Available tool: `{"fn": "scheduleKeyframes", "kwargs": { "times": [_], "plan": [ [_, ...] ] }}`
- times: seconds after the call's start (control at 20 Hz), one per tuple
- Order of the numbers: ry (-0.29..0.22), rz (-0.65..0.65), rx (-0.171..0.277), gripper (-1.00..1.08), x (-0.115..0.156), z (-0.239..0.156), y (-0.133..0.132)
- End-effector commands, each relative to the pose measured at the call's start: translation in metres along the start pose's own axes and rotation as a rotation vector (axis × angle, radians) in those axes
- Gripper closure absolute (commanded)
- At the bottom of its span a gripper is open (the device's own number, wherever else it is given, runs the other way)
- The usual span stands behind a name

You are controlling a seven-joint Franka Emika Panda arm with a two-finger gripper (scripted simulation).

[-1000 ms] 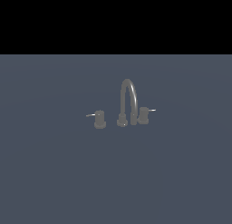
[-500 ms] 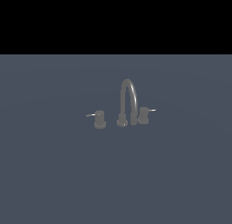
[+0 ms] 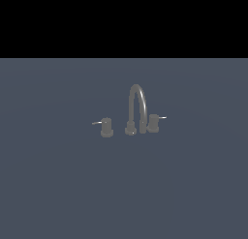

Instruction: Turn on the faucet by rotating a designated handle.

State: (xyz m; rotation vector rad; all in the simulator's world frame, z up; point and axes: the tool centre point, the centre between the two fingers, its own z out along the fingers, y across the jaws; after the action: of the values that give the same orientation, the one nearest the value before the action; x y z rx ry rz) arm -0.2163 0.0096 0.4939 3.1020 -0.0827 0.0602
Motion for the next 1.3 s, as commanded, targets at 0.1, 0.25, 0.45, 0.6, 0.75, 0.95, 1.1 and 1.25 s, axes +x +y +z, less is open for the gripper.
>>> {"fn": "scheduleKeyframes", "kwargs": {
  "times": [0.1,0.25,0.45,0.6,0.75,0.95,1.1,1.25],
  "plan": [
    [-0.005,0.076,0.012,1.08,0.028,0.011,0.002],
    [-0.008,0.141,0.021,1.08,0.051,0.022,0.004],
    [-0.015,0.235,0.032,1.08,0.084,0.041,0.008],
    [-0.019,0.307,0.039,1.08,0.108,0.057,0.012],
    [-0.024,0.380,0.045,1.08,0.131,0.075,0.016],
    [-0.031,0.478,0.051,1.08,0.160,0.102,0.023],
    [-0.036,0.552,0.054,1.08,0.181,0.124,0.029],
    [-0.041,0.627,0.055,1.08,0.200,0.148,0.036]
  ]
}}
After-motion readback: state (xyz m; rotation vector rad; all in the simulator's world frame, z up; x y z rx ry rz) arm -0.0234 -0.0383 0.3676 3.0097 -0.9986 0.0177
